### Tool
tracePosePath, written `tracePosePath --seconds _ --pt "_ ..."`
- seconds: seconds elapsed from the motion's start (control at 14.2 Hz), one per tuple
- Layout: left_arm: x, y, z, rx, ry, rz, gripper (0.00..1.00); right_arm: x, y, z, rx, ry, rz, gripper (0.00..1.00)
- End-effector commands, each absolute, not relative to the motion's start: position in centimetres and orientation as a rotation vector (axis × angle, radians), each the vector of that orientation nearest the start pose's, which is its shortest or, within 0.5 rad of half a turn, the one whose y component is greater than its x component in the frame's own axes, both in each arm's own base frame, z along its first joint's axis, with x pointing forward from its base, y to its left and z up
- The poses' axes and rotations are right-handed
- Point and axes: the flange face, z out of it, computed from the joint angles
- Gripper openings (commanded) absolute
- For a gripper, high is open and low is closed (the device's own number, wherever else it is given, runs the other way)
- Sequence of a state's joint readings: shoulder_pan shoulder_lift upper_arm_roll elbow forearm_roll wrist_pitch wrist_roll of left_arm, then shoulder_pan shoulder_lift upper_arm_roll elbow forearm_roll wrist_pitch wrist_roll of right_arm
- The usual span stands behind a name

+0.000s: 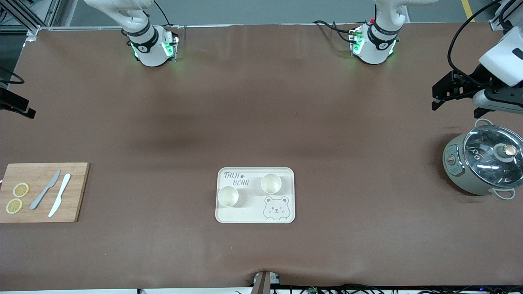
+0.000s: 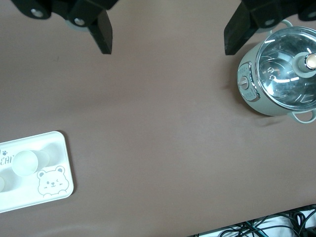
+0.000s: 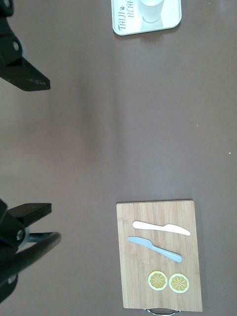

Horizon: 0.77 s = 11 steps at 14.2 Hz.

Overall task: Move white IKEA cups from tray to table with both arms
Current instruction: 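Move the left gripper over the white cup on the tray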

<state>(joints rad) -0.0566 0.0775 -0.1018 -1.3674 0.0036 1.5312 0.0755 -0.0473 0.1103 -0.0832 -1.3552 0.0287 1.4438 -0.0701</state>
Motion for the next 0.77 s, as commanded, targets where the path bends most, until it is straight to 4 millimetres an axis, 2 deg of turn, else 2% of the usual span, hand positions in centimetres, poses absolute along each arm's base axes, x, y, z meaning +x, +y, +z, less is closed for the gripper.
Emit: tracePosePath --seconds 0.0,0.14,0.28,0.35,0.49,0.7 --pt "56.7 -9.2 67.4 -3.123 0.366 -0.152 1.0 56.5 -7.3 66.0 -3.12 0.085 0.023 1.0" --pt "57.0 -10.5 67.0 -3.142 0.39 -0.156 1.0 56.6 -6.9 66.0 -3.128 0.075 0.024 1.0" --pt "58.0 -13.4 65.3 -3.153 0.296 -0.159 1.0 56.4 -6.8 66.4 -3.128 0.077 0.012 1.0" --pt "59.1 -14.6 63.8 -3.174 0.223 -0.153 1.0 56.4 -6.7 66.4 -3.127 0.07 0.012 1.0" --pt "60.5 -18.7 60.9 -3.184 0.239 -0.146 1.0 56.0 -6.8 67.2 -3.129 0.072 -0.019 1.0" --pt "63.2 -23.6 55.8 -3.201 0.276 -0.139 1.0 56.0 -6.7 67.5 -3.119 0.072 -0.037 1.0"
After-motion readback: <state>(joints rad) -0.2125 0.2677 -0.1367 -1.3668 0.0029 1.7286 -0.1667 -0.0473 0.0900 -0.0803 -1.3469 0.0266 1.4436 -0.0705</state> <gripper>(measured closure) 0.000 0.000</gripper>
